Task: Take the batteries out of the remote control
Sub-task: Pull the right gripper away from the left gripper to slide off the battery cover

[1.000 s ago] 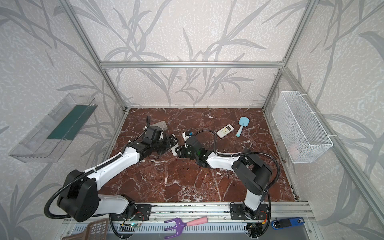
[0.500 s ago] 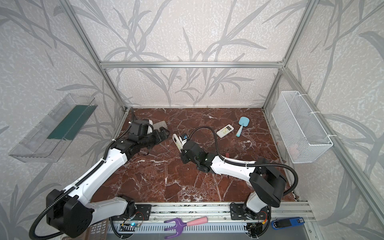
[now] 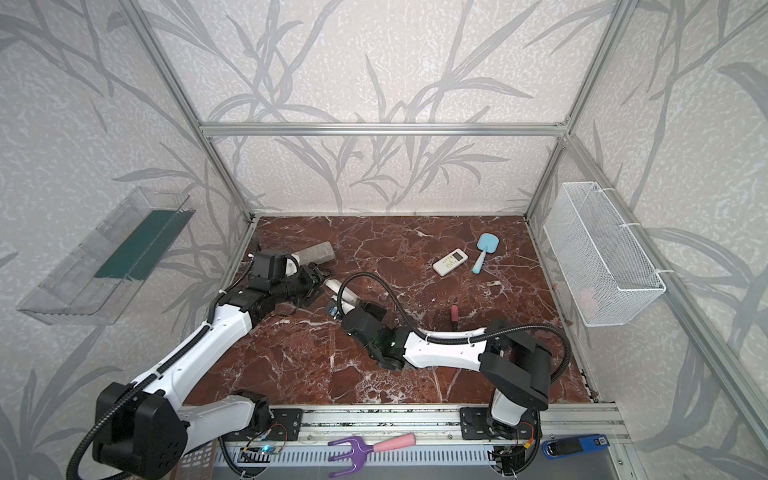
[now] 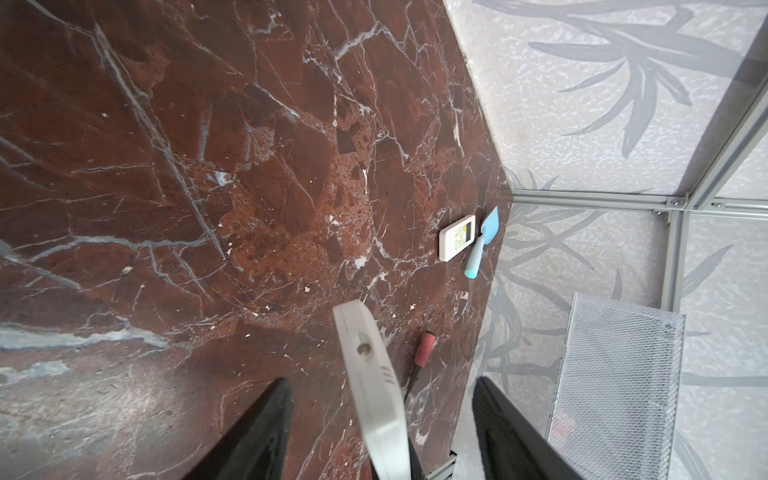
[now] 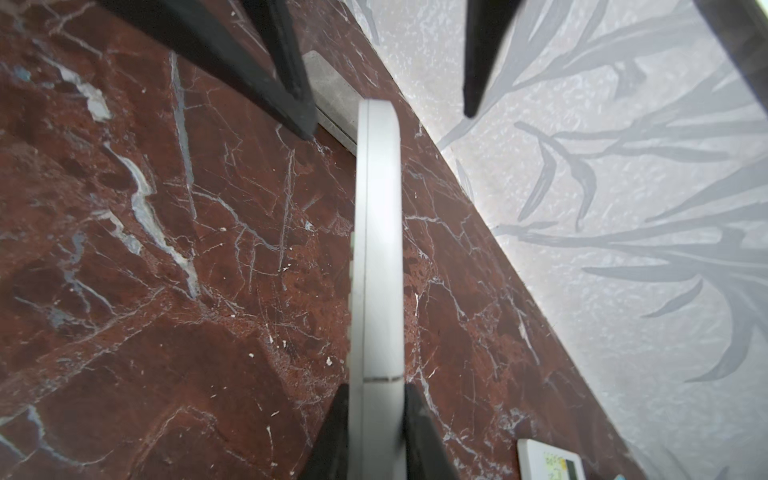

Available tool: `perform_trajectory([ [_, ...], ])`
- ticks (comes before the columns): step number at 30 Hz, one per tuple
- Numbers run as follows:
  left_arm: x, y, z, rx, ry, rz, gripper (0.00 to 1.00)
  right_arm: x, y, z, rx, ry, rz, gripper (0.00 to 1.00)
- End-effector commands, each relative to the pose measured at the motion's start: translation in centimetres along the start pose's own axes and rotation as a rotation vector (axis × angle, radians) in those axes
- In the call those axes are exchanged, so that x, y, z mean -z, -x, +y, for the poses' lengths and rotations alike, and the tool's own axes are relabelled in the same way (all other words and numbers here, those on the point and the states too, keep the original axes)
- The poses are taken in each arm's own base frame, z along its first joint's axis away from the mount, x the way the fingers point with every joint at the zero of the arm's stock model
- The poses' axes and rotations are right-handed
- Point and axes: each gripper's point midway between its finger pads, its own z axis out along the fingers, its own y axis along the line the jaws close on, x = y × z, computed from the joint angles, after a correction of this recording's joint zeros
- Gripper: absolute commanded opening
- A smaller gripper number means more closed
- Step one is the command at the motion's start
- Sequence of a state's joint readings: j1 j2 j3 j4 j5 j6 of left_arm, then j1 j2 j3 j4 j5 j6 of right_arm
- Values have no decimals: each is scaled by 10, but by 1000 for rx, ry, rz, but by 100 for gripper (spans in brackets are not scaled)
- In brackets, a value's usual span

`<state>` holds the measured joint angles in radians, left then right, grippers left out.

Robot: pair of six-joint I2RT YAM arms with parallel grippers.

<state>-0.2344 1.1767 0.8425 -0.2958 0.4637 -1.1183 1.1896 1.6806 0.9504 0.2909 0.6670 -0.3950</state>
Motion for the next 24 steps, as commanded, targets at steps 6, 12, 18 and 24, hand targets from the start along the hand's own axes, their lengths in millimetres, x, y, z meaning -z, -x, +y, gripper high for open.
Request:
perform_trajectory([
  [6, 7, -8, 13, 116, 21, 10, 52, -7, 44, -8, 105, -192, -105, 1],
  [12, 8, -3, 18, 169, 3, 2, 36, 2, 51, 4, 130, -223, -134, 1],
  [18, 11, 3, -4, 143, -72, 2, 14, 12, 52, 6, 65, -190, -128, 26],
  [24, 21, 12, -26, 23, -141, -46, 6, 32, 61, -6, -112, -91, -91, 58],
])
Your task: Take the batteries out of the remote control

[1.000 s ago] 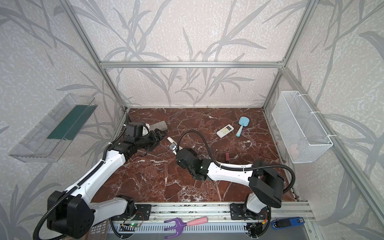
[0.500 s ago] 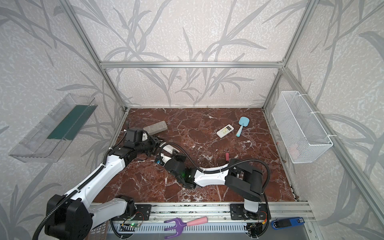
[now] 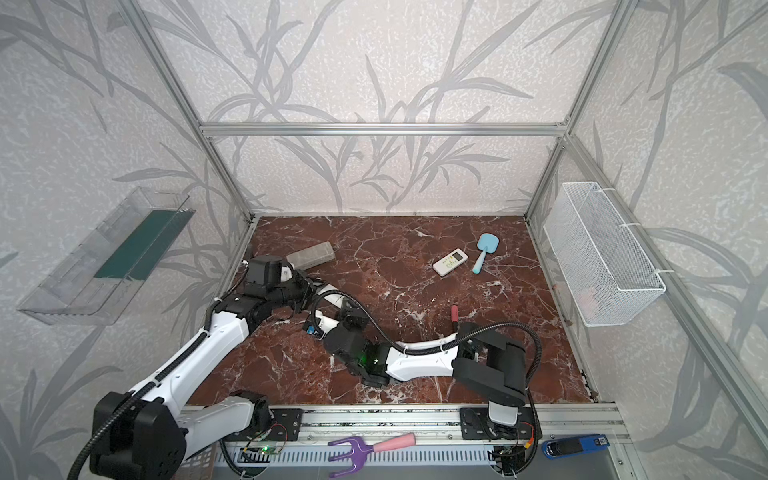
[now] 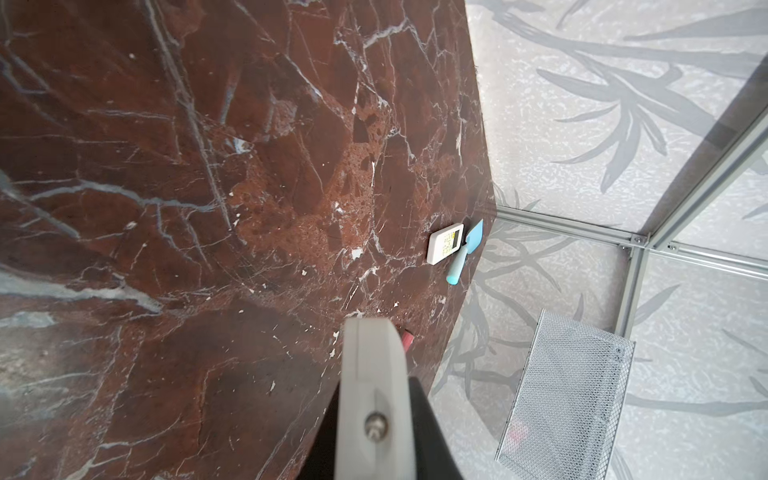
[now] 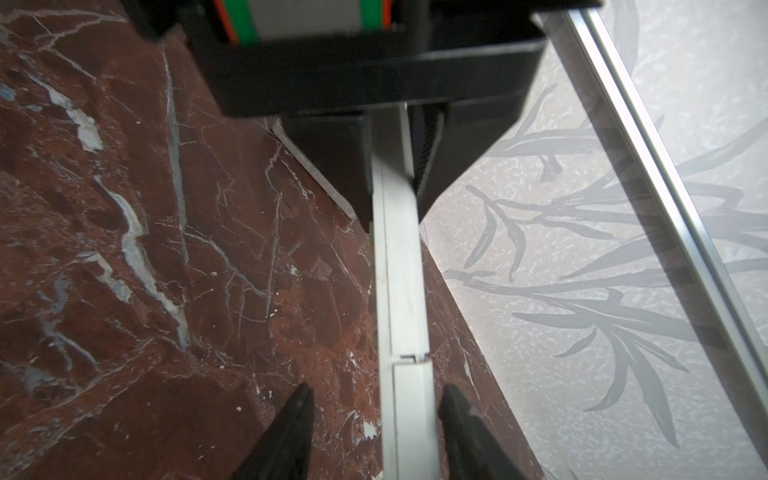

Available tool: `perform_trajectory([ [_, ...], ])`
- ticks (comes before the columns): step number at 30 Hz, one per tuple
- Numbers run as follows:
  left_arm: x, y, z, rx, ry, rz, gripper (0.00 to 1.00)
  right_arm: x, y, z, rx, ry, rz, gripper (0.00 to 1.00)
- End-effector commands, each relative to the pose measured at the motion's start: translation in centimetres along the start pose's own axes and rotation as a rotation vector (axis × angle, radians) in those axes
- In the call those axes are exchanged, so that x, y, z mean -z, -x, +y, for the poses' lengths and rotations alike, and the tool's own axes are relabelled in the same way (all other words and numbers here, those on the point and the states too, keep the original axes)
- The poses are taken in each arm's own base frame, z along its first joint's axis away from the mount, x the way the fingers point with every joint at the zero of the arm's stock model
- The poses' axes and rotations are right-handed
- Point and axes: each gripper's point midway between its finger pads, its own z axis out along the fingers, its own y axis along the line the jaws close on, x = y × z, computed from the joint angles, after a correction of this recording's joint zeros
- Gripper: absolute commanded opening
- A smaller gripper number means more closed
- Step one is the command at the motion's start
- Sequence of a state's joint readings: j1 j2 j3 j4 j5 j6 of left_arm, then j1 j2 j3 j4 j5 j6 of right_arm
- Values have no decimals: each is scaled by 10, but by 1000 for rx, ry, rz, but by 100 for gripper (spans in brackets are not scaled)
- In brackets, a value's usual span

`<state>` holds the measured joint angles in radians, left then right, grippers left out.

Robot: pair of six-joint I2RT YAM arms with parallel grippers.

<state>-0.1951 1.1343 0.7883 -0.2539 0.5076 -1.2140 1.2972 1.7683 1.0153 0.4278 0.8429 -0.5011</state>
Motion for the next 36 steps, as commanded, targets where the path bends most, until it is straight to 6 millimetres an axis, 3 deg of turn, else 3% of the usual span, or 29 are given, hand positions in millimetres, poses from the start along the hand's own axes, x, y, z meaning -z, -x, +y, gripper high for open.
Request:
perform_trajectory([
  [1, 15, 9, -37, -106, -114, -52, 6, 21, 23, -27, -212, 47, -3, 61],
  [8, 28, 17, -59, -235, -202, -127, 3, 44, 22, -41, -483, 193, 12, 69],
  [19, 79, 2, -117, -610, -615, -307, 0, 43, 6, -110, -1199, 446, -20, 69],
  [26, 84, -4, -124, -700, -685, -327, 0, 39, 28, -122, -1351, 562, -73, 71],
  [36, 83, 0, -131, -602, -733, -307, 0, 6, 48, -128, -1487, 711, -103, 73],
])
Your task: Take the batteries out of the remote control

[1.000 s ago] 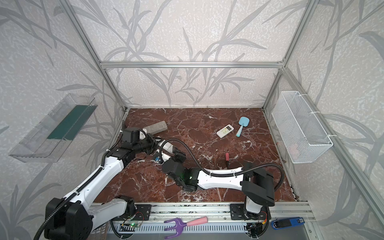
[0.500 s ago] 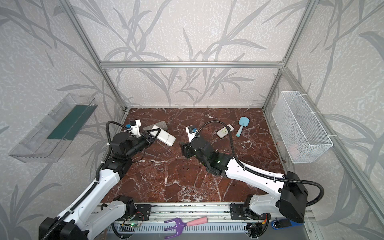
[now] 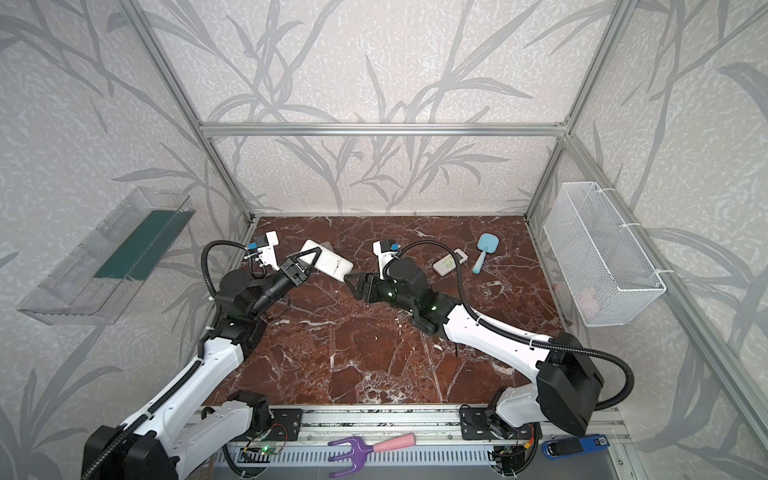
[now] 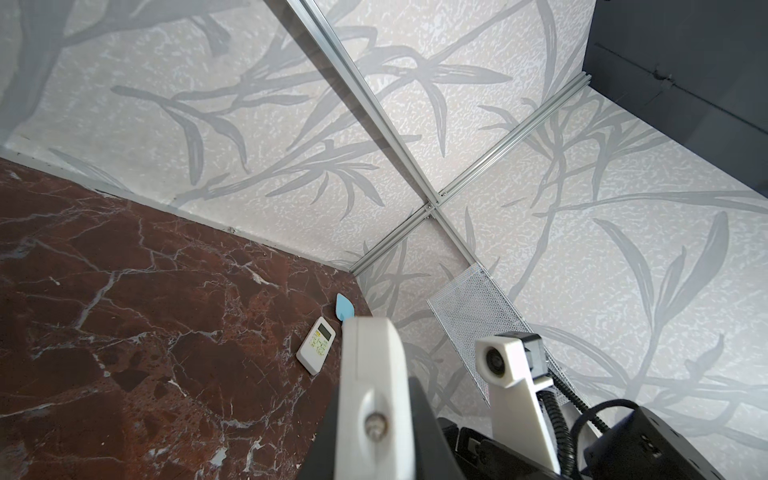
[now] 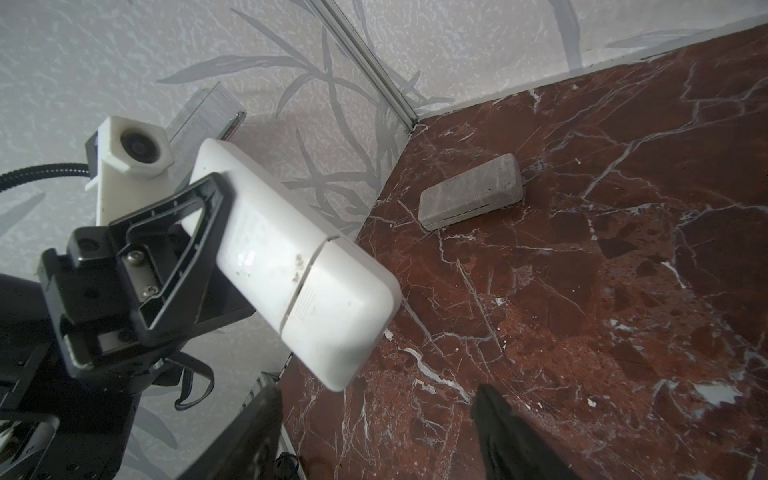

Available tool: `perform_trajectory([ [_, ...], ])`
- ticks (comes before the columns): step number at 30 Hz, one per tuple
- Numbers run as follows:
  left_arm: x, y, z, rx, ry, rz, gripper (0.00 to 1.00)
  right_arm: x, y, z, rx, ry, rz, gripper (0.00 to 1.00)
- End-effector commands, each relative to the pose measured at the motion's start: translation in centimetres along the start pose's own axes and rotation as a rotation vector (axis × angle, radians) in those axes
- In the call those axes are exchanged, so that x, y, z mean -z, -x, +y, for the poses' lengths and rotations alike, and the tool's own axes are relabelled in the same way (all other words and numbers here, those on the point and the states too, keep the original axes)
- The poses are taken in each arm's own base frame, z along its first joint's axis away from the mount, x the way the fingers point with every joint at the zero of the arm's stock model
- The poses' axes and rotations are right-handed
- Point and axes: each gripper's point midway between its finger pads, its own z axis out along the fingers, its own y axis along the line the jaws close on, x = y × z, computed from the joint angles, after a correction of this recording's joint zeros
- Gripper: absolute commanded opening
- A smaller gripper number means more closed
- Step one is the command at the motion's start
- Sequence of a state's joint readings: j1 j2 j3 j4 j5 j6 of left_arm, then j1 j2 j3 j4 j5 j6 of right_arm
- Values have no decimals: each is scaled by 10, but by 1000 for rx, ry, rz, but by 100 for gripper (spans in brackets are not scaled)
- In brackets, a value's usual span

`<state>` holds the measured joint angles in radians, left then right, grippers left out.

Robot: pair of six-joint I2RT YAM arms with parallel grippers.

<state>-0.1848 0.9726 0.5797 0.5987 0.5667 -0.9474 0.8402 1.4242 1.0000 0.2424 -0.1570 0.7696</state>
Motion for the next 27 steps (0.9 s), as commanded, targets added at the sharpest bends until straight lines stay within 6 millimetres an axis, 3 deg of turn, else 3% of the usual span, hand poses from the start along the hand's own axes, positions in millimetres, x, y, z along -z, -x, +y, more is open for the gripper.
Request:
perform_trajectory([
  [1, 0, 8, -14, 29, -66, -29, 0, -6, 26, 29, -58, 148, -31, 73],
  [10, -8, 9, -12, 67, -87, -20, 0, -31, 23, 20, -144, 167, -13, 66],
  [16, -12, 8, -7, 50, -66, -4, 0, -35, 11, 7, -193, 142, 9, 57],
  [20, -12, 4, -8, 22, -52, 27, 0, -35, 7, -7, -224, 96, 0, 48],
  [27, -9, 3, -9, -25, -33, 35, 0, -40, 4, -1, -241, 122, 33, 28],
])
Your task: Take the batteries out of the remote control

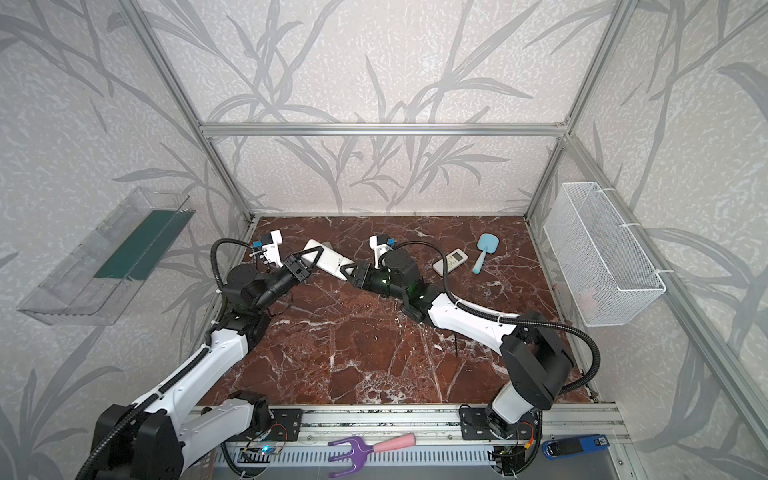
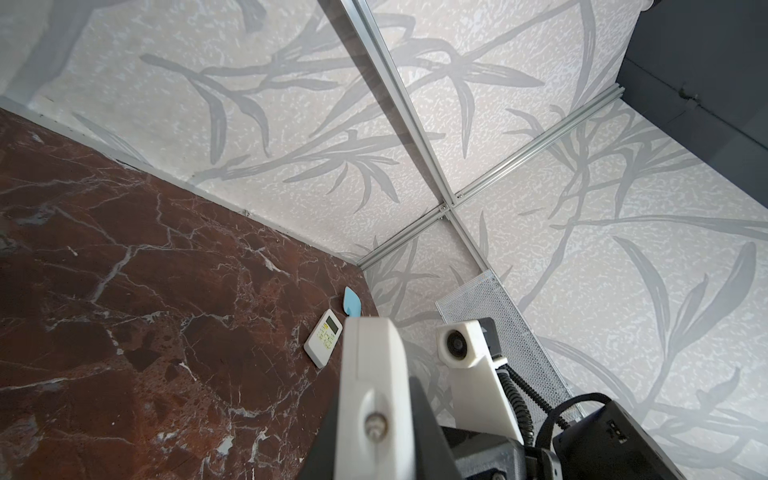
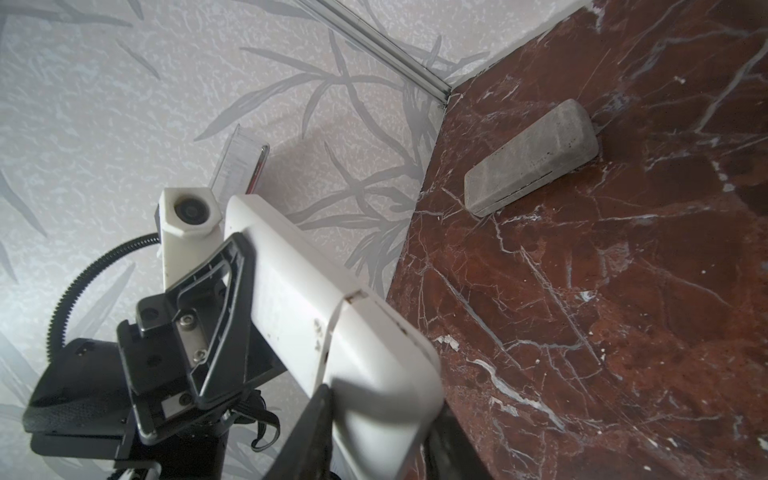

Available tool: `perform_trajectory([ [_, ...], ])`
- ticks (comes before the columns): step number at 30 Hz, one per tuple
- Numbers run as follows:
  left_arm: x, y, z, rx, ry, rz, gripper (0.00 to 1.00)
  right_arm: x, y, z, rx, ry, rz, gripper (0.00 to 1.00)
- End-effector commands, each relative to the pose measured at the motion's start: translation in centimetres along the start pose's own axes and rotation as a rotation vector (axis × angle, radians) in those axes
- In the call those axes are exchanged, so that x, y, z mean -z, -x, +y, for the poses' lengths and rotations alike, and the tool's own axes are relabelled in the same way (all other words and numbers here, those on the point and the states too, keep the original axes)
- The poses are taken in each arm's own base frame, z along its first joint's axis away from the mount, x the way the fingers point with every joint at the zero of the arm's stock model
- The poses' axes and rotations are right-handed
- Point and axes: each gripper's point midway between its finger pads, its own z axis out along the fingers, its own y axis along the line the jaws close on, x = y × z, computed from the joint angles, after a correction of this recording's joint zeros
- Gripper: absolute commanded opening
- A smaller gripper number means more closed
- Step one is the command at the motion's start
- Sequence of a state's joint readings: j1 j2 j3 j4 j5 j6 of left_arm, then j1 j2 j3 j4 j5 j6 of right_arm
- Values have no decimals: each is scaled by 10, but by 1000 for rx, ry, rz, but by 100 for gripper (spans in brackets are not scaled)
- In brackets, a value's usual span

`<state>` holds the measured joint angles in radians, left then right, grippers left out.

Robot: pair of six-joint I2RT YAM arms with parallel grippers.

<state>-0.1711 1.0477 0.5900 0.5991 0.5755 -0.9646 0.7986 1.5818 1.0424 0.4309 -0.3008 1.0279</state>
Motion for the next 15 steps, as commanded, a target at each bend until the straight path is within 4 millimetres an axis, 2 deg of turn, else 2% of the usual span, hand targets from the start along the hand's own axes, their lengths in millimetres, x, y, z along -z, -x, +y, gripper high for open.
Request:
perform_trajectory([
  [1, 3, 7, -32, -76, -79, 8, 0, -4, 1, -2, 9, 1, -1, 26],
  [9, 3, 4, -27, -72, -59, 15, 0, -3, 1, -1, 9, 11, -10, 22],
  [15, 3, 6, -25, -68, -47, 5, 0, -2, 4, 4, -2, 61, -21, 9],
])
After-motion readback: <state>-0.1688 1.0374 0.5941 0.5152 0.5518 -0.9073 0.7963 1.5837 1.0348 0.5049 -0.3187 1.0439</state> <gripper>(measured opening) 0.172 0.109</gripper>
